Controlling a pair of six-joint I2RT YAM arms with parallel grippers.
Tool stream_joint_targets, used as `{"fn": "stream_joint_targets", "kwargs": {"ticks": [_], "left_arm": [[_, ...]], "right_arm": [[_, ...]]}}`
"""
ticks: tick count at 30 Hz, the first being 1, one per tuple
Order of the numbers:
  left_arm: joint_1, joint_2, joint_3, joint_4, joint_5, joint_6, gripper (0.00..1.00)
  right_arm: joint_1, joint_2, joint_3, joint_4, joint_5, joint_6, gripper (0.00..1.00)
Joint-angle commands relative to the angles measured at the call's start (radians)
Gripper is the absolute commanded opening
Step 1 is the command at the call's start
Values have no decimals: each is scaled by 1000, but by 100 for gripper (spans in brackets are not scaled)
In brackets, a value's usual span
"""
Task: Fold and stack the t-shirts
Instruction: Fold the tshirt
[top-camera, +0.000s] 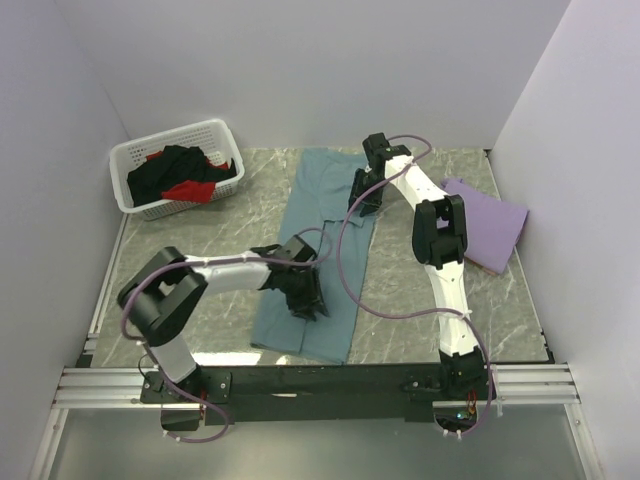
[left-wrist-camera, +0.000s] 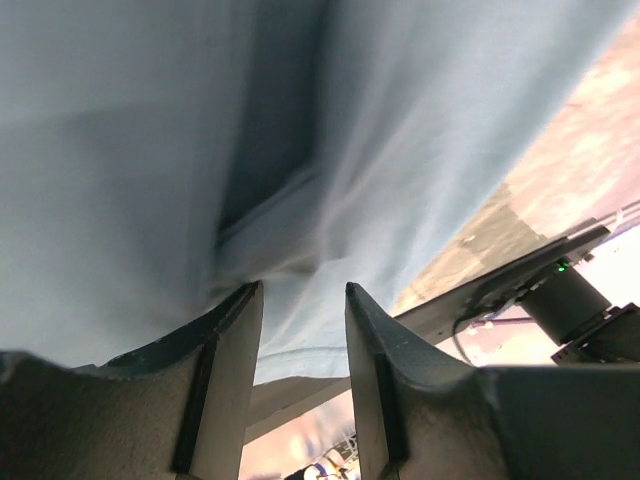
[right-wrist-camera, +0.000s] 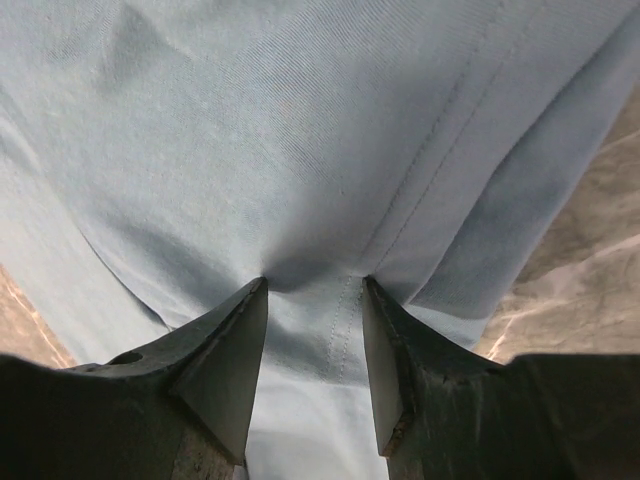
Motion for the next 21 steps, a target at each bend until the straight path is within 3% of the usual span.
{"fn": "stream_joint_targets", "kwargs": {"ticks": [1,10,17,21], "left_arm": [[-41,60,111,4,20,6,44],[-77,45,207,-71,-18,63,45],[-65,-147,261,-235,-179,161,46],[36,-305,143,-265,-196,172,48]], "right_arm": [[-17,72,3,4,86,-39,51],[-18,20,-6,-6,75,-45,51],[-15,-154,-65,17,39,-34,52],[-11,-302,-115,-6,40,-29,52]]}}
